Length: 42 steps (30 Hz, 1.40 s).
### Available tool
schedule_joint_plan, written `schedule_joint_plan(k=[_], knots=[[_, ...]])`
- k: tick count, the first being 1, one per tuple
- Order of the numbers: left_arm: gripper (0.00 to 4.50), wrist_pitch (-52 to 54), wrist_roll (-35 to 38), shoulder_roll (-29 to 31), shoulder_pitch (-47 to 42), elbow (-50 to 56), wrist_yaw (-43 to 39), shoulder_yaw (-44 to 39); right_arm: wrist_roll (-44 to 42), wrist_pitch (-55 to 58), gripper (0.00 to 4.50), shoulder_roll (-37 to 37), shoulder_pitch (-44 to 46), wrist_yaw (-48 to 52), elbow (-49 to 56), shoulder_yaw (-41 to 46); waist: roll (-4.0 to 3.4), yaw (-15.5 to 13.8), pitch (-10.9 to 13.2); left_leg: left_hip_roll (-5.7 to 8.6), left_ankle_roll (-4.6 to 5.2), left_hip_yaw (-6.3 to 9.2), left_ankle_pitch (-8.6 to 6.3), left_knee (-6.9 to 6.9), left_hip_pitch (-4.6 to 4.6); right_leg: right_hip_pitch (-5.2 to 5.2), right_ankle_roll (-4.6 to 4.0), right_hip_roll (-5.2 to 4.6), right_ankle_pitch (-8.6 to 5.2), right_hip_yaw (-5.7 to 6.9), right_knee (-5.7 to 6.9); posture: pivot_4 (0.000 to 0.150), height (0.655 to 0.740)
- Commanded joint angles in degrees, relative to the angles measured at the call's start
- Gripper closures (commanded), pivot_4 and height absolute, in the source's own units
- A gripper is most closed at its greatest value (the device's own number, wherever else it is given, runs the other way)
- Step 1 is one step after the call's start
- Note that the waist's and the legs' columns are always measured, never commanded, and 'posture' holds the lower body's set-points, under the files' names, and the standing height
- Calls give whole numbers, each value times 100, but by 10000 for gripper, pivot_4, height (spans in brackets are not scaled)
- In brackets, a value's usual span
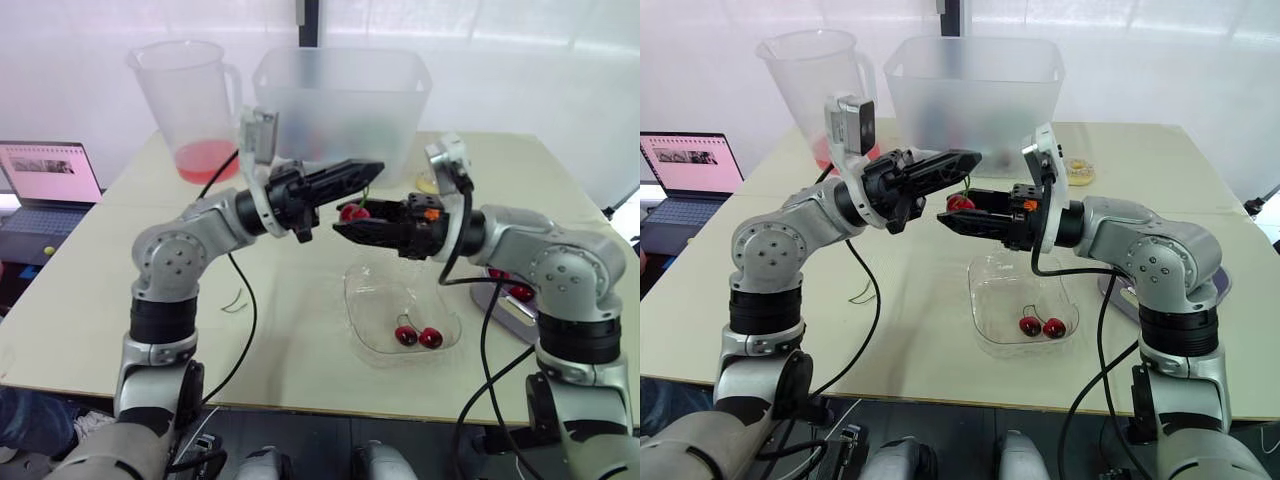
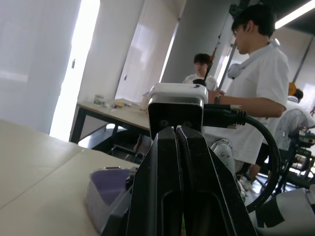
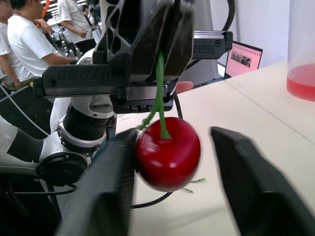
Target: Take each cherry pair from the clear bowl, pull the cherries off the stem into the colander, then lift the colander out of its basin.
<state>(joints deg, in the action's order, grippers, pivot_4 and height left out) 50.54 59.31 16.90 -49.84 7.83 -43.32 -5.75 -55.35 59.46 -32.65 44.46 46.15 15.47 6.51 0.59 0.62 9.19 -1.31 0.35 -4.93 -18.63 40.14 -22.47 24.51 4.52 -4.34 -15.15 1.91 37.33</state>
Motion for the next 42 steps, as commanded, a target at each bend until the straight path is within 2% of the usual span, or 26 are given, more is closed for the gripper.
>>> schedule_joint_plan(k=[1, 42], knots=[[45000, -113, -4, 20, -128, 136, -27, -25, -102, -99, 30888, -63, 183, 64, 86, 81, 0, -1, 0, 0, 0, 0, 0, 0, 0, 0, 0, 0, 0, 0, 0, 1500, 7131], [45000, -214, -10, -39, -163, 94, -2, 84, -209, 778, 30888, -834, -652, 227, 298, -512, 0, -5, 0, 0, 3, 1, -2, -1, -1, 0, 0, -5, 0, 0, -2, 1500, 7131]])
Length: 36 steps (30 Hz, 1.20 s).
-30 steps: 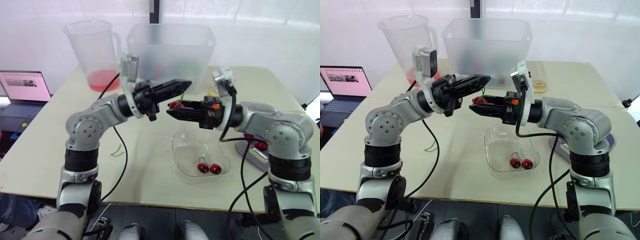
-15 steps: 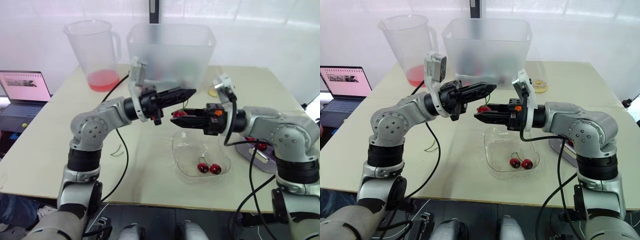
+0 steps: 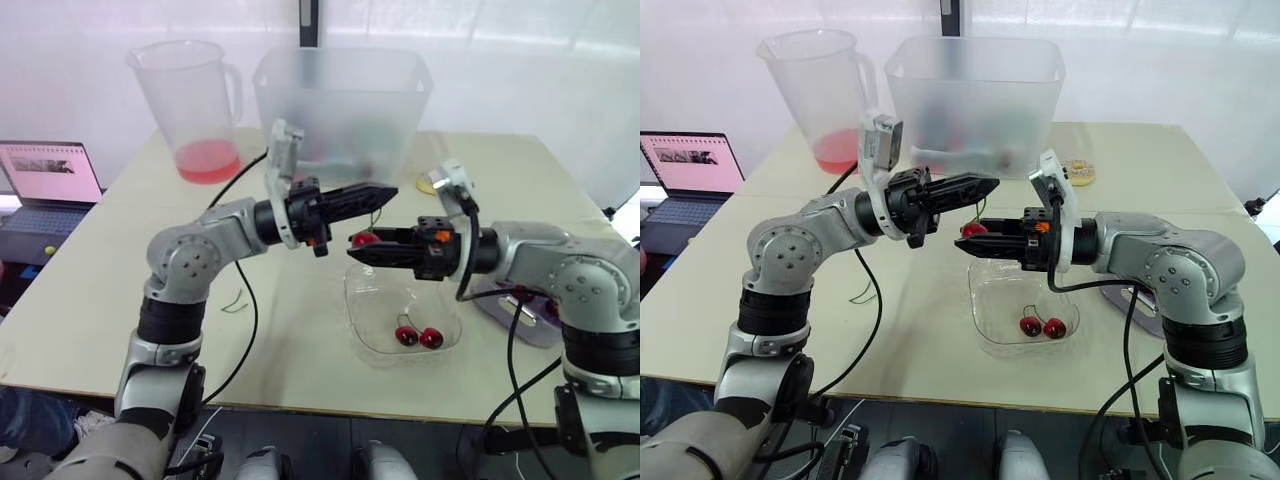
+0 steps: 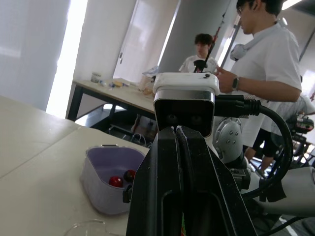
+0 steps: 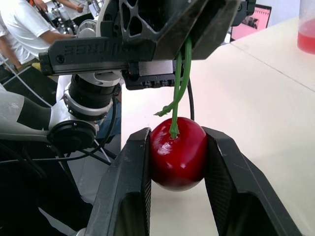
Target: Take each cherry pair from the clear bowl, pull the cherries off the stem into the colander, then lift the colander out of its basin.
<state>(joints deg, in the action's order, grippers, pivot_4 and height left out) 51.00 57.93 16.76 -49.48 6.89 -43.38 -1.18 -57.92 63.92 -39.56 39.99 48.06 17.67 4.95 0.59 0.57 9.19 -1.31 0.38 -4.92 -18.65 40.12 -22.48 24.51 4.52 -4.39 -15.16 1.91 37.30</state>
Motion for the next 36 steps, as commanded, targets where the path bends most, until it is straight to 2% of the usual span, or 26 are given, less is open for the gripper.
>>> schedule_joint_plan(k=[1, 12, 15, 18, 22, 27, 31, 36], knots=[[45000, -265, 125, -21, -202, 179, 2, -378, 70, 340, 30888, -169, -229, 36, 72, -379, 0, 1, 0, 0, 0, 0, 0, 0, 0, 0, 0, 0, 0, 0, 0, 1500, 7131], [45000, -270, 99, -30, -212, 162, -2, -419, -74, 472, 30888, -211, -218, -39, 109, -307, 2, -1, 2, 0, 0, 1, 0, 0, -1, 0, 0, -1, 0, 1, -1, 1500, 7131], [45000, -297, 46, 25, -184, 136, -11, -443, -258, 489, 30888, -252, -152, -123, 102, 18, 2, -2, 3, 2, 1, 1, 0, 0, -1, 0, 0, -2, 0, 1, -2, 1500, 7131], [45000, -337, -59, 151, -86, 77, -40, -476, -254, 450, 30888, -633, -116, -54, 19, 435, 2, -9, 3, 2, 1, 2, 0, 0, -1, 0, 0, -2, 0, 1, -2, 1500, 7131], [45000, -359, -140, 459, 139, 52, -75, -589, 772, -234, 30888, -2059, -218, 413, -666, 742, 2, -28, 3, 9, 6, 1, -3, -1, -3, 0, 0, -8, 0, 2, -6, 1500, 7131], [45000, -332, -152, 790, 489, 127, -83, -754, 2252, -1502, 30888, -3386, -555, 910, -1896, 450, 3, -3, 4, 13, 11, -1, -6, -4, -2, -1, 2, -9, -1, 2, -13, 1500, 7131], [45000, -321, -162, 980, 854, 295, -55, -823, 3212, -2481, 30888, -3741, -991, 1161, -2784, 108, 3, 11, 3, 11, 10, -4, -5, -4, 0, -1, 3, -10, -2, 0, -11, 1500, 7131], [45000, -364, -184, 1053, 1204, 485, 43, -835, 3925, -2957, 30888, -3488, -1050, 1079, -3397, -255, 0, 13, 3, 7, 6, -7, -3, -4, 2, -1, 4, -9, -2, 0, -8, 1500, 7131]])
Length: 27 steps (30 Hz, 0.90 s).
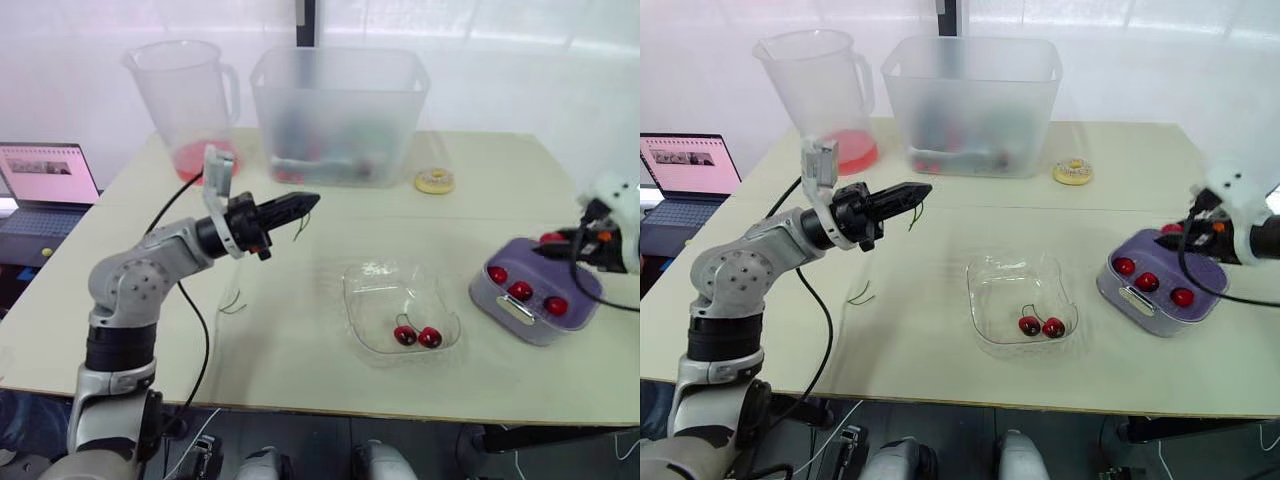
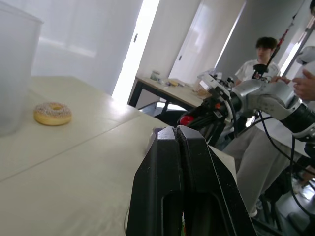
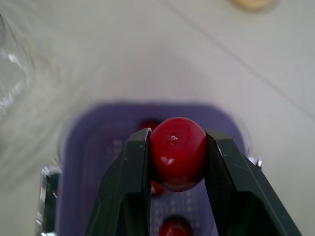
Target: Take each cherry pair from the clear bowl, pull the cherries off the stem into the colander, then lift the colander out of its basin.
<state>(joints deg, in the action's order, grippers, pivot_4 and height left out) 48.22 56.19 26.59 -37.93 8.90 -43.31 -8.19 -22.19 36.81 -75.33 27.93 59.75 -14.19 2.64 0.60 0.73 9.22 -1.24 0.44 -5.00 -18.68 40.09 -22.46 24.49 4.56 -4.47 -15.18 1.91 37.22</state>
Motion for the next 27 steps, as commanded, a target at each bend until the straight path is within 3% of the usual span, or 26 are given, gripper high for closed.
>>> schedule_joint_plan(k=[1, 6, 7, 13, 22, 27], knots=[[45000, -88, -22, 83, 107, 323, 44, -125, 472, -289, 30888, 198, 220, -163, -330, -88, 0, -3, 0, 0, -1, 0, 1, 1, 0, 0, 0, 0, 0, 0, 0, 1500, 7131], [45000, -111, -71, 116, 276, 423, 46, -101, 924, -446, 30888, 563, 350, -221, -780, -328, -2, -23, 1, 0, -5, 0, 3, 1, 0, 0, 0, 1, 0, 1, 1, 1500, 7131], [45000, -119, -98, 131, 297, 434, 36, -87, 939, -394, 24627, 582, 317, -144, -786, -347, -2, -30, 1, 0, -5, 0, 3, 1, 0, 0, 0, 1, 0, 1, 1, 1500, 7131], [45000, -93, -98, 177, 318, 496, -11, -47, 1119, -436, 456, 688, 423, -301, -894, -177, -3, -18, 1, 3, -6, 0, 3, 3, 0, -2, 1, -1, 0, 2, 1, 1500, 7131], [45000, -4, -80, 286, 370, 493, -8, -95, 103, 846, 456, 88, 476, 637, 435, 719, -9, -18, 3, 1, -8, 2, 4, 2, 1, -2, 1, 1, 0, 3, 2, 1500, 7131], [45000, 190, 12, 757, 778, 572, -162, -272, -1685, 2040, 456, -364, 644, 1927, 1579, 1657, -18, 16, 7, -2, -7, 6, 4, -2, 3, -2, 1, 1, -1, 3, 1, 1500, 7131]])
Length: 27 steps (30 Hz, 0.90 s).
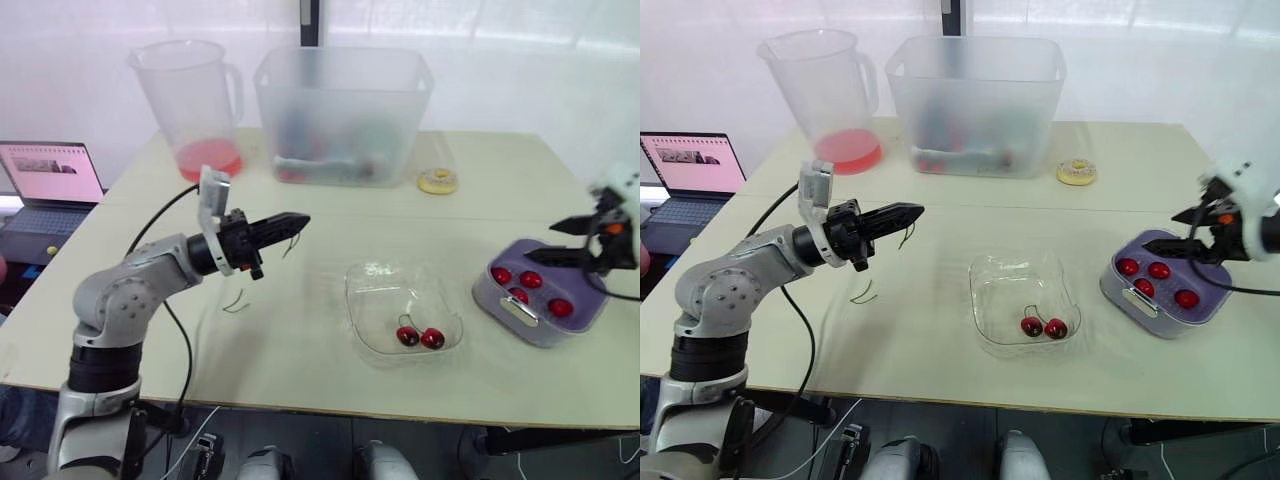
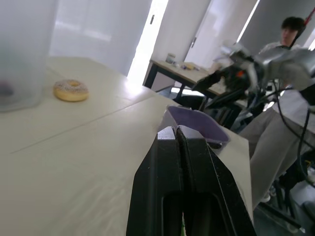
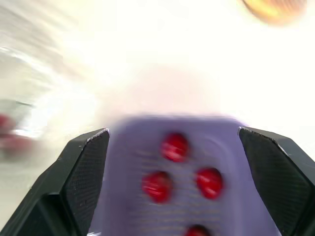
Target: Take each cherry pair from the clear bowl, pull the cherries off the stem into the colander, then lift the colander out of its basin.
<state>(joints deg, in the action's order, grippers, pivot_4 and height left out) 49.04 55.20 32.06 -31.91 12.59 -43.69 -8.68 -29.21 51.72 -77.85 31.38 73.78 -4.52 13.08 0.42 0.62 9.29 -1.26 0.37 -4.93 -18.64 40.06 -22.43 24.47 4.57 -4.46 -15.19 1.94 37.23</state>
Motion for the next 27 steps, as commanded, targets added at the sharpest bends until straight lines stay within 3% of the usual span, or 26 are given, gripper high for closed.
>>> schedule_joint_plan(k=[1, 7, 13, 18, 22, 27], knots=[[45000, 142, 128, 338, 318, 223, -180, -274, -1407, 763, 456, 10, 529, 566, 813, 711, 1, 38, 0, -4, 0, -2, 0, 0, 1, 0, 0, 3, 0, -1, -1, 1500, 7131], [45000, 185, 12, 897, 1025, 184, -481, -486, -2701, 1424, 456, 965, 1483, -71, 1821, 376, 6, 16, 3, -6, 0, 1, -1, 1, 3, -3, -3, -3, 0, 0, 0, 1500, 7131], [45000, 220, -331, 1251, 1661, -490, -582, -541, -3023, 1638, 456, 1671, 1838, -704, 2300, -170, 7, -19, 3, 0, 2, 3, -2, -2, -6, 5, -4, -21, -1, 2, -2, 1500, 7131], [45000, 333, -530, 967, 1630, -1323, -60, -676, -2950, 1568, 456, 1905, 1648, -1024, 2443, -394, 8, -11, 3, 8, 9, 3, -6, -1, -7, 5, -5, -34, 0, 2, -1, 1500, 7131], [25677, 0, -1050, 967, 1652, -1689, -28, -505, -2953, 1542, 0, 1956, 1532, -1231, 2553, -419, 9, 12, 3, 7, 10, 4, -7, -3, -8, 7, -5, -35, 0, 3, -1, 1500, 7131], [839, -367, -1293, 1020, 1395, -2353, -12, -863, -3037, 1569, 0, 1851, 1382, -1290, 2543, -310, 9, 19, 3, 6, 8, 4, -7, -4, -7, 9, -5, -35, 0, 3, 0, 1500, 7131]])
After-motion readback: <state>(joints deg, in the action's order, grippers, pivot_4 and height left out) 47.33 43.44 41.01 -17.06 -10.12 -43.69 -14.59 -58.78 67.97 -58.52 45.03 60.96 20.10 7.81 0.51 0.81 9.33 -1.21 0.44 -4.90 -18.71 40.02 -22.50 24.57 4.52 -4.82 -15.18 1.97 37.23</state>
